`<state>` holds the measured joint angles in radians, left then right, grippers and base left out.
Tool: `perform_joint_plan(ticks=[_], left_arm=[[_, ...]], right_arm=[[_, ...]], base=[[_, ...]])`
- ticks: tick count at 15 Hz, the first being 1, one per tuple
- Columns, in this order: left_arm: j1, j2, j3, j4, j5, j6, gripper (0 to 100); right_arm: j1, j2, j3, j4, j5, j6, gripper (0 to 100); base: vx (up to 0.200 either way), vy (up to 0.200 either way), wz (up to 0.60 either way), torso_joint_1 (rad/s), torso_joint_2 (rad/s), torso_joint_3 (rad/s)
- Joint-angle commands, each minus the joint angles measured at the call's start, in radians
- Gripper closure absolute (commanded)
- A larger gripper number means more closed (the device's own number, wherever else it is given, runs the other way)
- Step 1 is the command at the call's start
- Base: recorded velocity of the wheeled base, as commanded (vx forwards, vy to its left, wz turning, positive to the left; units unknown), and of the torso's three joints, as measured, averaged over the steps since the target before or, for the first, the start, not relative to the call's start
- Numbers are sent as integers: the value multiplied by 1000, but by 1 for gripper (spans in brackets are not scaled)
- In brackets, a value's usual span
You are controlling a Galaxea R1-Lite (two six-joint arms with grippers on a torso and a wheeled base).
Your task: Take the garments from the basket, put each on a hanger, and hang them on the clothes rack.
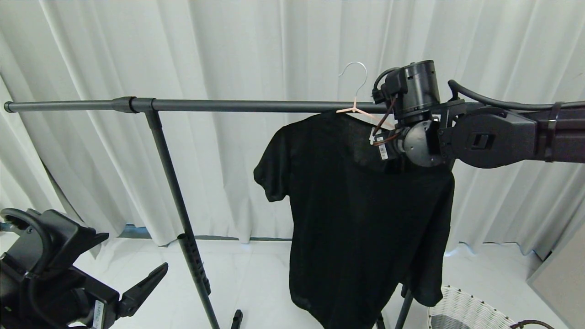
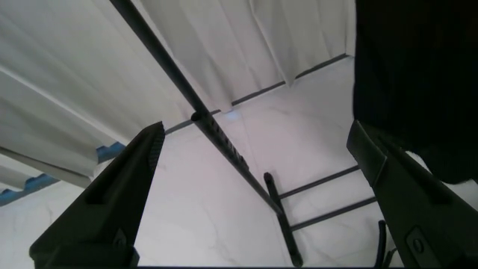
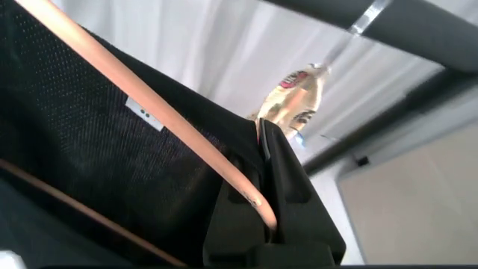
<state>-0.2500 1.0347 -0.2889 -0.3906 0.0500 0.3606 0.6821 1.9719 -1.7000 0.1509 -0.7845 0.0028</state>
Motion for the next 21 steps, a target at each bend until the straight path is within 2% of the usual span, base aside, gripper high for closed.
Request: perform_joint_plan(ticks=[1, 11, 21], left_arm=[[0, 1, 2, -1, 1, 0, 0], [0, 8, 7, -1, 1, -2, 0], [0, -1, 10, -1, 2, -3, 0]], right_arm=[[-13, 7, 5, 1, -12, 0, 100], [-39, 79, 5, 16, -16, -3, 100], [-12, 85, -1, 39, -15, -4, 100]], base=[[0, 0, 0, 0, 0, 0], [0, 0, 0, 0, 0, 0], [0, 0, 0, 0, 0, 0]])
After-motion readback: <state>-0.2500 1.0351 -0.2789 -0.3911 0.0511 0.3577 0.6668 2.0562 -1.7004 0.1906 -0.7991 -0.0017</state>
